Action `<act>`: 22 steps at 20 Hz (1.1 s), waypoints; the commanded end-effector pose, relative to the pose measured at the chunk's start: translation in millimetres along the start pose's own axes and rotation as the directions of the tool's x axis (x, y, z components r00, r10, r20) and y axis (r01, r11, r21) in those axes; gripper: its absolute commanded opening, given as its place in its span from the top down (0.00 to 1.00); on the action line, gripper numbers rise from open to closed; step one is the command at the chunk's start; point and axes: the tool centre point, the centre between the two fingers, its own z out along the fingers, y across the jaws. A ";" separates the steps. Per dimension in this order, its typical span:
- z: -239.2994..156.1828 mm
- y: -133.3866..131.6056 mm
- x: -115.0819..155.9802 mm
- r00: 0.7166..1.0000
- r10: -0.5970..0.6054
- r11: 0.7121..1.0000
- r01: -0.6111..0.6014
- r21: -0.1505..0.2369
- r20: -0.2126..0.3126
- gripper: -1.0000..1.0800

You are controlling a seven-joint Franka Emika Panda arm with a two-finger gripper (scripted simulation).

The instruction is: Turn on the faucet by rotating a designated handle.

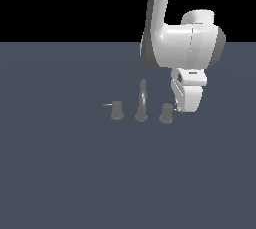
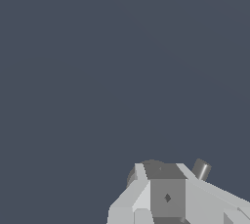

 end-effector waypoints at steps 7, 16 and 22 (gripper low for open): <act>0.3 23.4 7.3 1.000 0.017 1.000 -0.018 -0.011 -0.004 1.00; 3.3 49.2 -28.5 1.000 0.010 0.999 -0.010 -0.032 0.003 1.00; 0.7 46.3 -28.0 1.000 0.031 0.999 -0.031 -0.023 -0.005 1.00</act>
